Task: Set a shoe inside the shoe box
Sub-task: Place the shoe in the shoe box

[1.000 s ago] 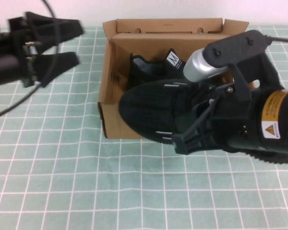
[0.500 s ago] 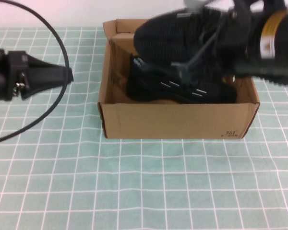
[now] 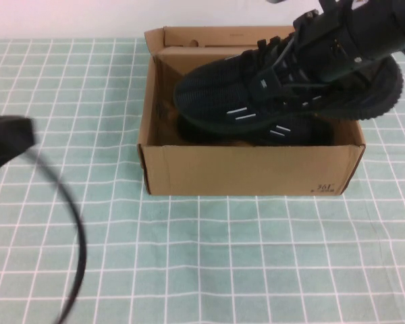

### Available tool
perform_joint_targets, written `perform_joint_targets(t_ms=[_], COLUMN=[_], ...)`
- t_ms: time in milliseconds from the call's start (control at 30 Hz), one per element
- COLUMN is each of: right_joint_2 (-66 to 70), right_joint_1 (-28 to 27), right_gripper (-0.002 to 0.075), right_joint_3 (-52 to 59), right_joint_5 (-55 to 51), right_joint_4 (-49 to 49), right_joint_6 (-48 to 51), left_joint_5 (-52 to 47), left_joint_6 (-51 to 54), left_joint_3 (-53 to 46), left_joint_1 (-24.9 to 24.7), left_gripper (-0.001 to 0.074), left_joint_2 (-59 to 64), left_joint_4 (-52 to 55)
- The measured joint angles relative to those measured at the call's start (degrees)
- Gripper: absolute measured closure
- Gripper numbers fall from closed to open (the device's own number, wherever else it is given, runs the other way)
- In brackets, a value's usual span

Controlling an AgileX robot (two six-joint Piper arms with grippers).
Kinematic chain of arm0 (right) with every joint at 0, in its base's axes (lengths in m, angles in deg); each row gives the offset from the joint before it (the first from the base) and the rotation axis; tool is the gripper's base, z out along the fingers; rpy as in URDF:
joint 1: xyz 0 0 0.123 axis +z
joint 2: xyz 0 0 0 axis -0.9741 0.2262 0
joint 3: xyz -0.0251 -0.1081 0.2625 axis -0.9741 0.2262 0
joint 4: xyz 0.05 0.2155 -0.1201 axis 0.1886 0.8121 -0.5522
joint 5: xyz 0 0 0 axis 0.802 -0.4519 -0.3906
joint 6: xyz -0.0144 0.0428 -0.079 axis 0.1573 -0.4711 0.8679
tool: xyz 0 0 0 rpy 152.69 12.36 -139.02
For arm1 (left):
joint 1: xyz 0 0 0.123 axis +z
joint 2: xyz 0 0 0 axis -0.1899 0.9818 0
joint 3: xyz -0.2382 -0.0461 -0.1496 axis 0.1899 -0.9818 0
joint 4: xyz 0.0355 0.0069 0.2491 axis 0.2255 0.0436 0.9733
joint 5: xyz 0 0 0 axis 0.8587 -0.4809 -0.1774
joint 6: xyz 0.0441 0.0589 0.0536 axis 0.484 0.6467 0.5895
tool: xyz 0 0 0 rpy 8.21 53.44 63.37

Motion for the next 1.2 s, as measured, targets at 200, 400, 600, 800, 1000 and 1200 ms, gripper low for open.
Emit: perform_joint_targets(t_ms=[200, 400, 600, 800, 1000, 1200], right_joint_2=[6.3, 13.1, 18.3, 21.2, 23.9, 26.9], right_joint_1=[-1.6, -1.7, -1.8, -2.3, -2.3, -2.3], right_gripper=[0.0676, 0.0676, 0.0676, 0.0676, 0.0676, 0.0676], right_joint_3=[-5.8, -9.9, -10.0, -10.0, -10.0, -10.0], right_joint_5=[-2.1, -1.4, 3.2, 1.9, -1.7, -4.7], right_joint_4=[2.1, 9.2, 12.8, 13.1, 13.4, 11.8], right_joint_6=[5.2, 6.3, 6.9, 6.1, 4.4, 3.9], left_joint_5=[4.2, 4.3, 3.3, 2.6, 2.6, 2.6], left_joint_6=[-4.0, -10.1, -14.3, -14.8, -14.8, -14.8], left_joint_3=[-4.1, -7.0, -7.3, -7.3, -7.3, -7.3], left_joint_1=[0.0, 0.0, 0.0, 0.0, 0.0, 0.0], left_gripper=[0.0734, 0.0735, 0.0735, 0.0735, 0.0735, 0.0735], left_joint_2=[-13.0, -17.8, -18.0, -18.0, -18.0, -18.0], left_joint_4=[5.5, 10.4, 11.6, 11.7, 11.7, 11.7])
